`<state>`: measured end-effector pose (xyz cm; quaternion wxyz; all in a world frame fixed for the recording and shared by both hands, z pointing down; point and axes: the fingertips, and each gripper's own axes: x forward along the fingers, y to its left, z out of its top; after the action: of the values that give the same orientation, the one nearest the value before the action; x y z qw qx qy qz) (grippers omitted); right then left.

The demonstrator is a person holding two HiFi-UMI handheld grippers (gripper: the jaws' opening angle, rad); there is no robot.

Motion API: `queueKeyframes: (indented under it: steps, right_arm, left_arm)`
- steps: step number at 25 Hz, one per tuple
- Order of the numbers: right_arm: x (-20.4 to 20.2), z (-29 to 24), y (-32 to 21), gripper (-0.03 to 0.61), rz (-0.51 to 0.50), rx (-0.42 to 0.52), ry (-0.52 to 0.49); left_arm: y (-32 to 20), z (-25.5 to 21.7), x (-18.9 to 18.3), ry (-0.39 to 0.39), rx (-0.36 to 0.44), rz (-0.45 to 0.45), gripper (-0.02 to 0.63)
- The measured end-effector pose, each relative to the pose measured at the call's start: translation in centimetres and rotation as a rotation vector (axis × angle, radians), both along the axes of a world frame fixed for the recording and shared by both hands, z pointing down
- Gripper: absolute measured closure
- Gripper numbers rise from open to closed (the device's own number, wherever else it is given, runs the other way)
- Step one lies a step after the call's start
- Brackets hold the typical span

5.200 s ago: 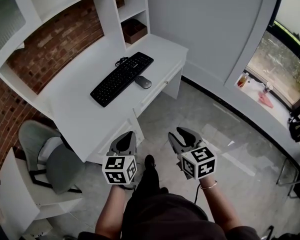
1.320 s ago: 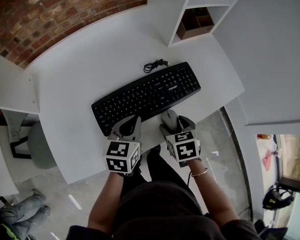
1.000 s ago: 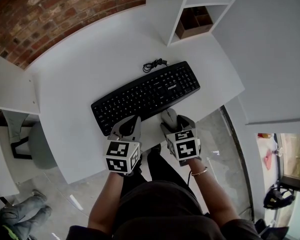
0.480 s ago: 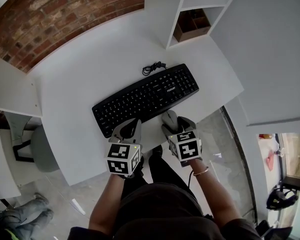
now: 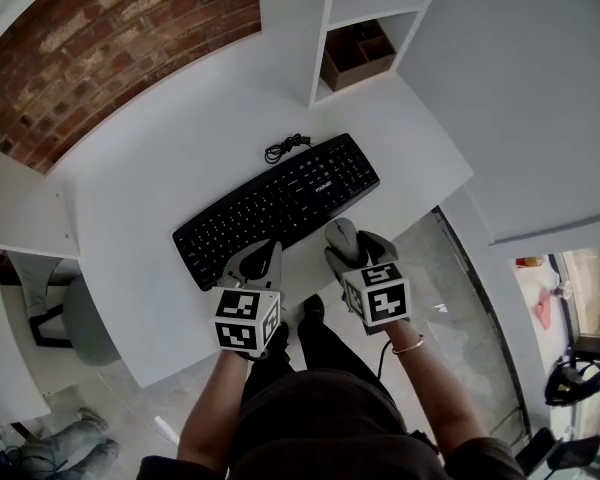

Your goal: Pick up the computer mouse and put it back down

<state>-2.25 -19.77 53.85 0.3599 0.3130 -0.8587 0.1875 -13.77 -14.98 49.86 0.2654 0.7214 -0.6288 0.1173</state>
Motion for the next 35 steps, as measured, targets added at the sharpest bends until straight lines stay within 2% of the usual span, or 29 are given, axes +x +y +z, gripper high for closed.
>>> queueKeyframes:
  steps: [12, 20, 35]
  right_arm:
    - [5.3, -3.0, -5.5, 0.281, 0.084, 0.065, -0.008]
    - [8.1, -4.2, -9.0, 0.279, 0.084, 0.106, 0.022]
    - [10.9, -1.8, -14.4, 0.279, 0.114, 0.076, 0.046]
  left_arm:
    - [-5.5, -1.9, 4.4, -0.025, 0.054, 0.107, 0.604]
    - [-9.2, -3.0, 6.8, -0.034, 0.083, 0.154, 0.604]
    - [-15.0, -1.2, 11.7, -0.043, 0.037, 0.236, 0.604]
